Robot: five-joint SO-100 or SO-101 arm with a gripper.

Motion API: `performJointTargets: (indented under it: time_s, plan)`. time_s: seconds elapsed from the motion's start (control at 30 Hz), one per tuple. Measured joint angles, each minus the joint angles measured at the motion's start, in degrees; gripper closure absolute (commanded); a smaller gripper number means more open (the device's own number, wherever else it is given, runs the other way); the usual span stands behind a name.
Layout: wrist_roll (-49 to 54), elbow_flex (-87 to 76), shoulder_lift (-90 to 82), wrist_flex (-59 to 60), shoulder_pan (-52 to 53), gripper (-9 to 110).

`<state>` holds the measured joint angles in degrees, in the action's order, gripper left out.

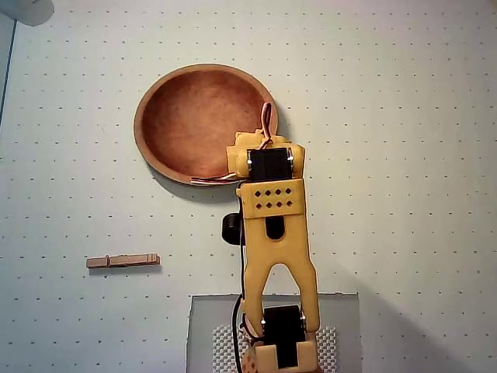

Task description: Grasp a clothespin and put it in the bowl.

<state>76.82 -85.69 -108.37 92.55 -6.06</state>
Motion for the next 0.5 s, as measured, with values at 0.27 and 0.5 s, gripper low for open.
performJointTargets:
  time_s: [0.27,0.5]
  plan:
    - [7.56,0.62,9.14,8.35,-13.10,104]
    - [9.05,0.70,15.12,8.35,-26.37,104]
